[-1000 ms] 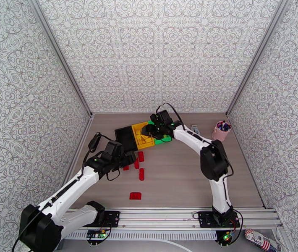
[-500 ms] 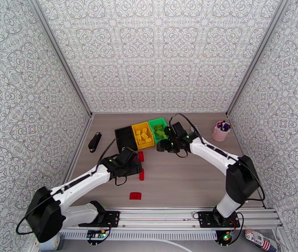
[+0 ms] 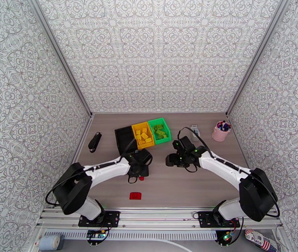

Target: Sort the legos into containers by color

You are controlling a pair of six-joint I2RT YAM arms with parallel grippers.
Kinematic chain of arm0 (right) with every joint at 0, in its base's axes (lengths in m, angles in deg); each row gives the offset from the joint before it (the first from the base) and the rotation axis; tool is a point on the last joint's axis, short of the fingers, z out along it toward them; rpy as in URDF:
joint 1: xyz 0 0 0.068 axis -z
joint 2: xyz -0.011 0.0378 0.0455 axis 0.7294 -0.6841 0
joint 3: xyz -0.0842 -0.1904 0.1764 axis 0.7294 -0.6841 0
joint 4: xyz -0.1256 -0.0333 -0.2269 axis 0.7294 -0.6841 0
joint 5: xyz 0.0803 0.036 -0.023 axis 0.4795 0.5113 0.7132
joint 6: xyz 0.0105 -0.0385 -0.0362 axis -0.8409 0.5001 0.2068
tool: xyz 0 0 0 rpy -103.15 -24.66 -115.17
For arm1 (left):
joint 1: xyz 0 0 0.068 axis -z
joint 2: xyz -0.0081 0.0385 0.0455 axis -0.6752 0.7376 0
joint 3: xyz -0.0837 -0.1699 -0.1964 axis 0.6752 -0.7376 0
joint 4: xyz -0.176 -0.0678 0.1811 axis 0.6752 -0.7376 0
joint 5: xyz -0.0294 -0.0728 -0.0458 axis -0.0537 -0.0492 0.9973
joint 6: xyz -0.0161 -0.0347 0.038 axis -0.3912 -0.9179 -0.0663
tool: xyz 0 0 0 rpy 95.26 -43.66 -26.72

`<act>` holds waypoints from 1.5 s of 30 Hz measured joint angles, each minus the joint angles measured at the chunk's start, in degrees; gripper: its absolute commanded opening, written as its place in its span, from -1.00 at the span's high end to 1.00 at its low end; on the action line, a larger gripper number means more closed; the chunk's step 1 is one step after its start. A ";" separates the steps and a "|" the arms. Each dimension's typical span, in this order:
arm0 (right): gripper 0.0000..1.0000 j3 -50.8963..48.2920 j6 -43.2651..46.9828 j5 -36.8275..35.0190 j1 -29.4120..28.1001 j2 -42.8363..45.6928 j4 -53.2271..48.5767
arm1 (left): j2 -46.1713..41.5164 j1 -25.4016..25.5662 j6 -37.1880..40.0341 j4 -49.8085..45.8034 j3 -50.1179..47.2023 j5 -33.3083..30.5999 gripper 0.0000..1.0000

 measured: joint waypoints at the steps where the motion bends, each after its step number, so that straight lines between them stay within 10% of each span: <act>1: -0.35 -0.07 -0.04 0.04 0.00 0.00 0.24 | 0.63 0.00 0.02 0.13 0.11 -0.17 -0.11; 11: -0.24 0.48 -0.02 0.90 0.00 -0.85 2.01 | 2.51 1.51 0.33 0.83 0.85 -0.39 0.51; 33: -0.22 3.52 -5.18 7.96 -7.10 -5.86 8.57 | -13.11 -7.87 0.72 4.85 -3.52 5.68 0.56; 45: -0.22 7.48 -9.14 14.95 -9.66 -12.39 16.13 | -16.68 -25.83 8.11 3.85 -1.62 8.85 0.51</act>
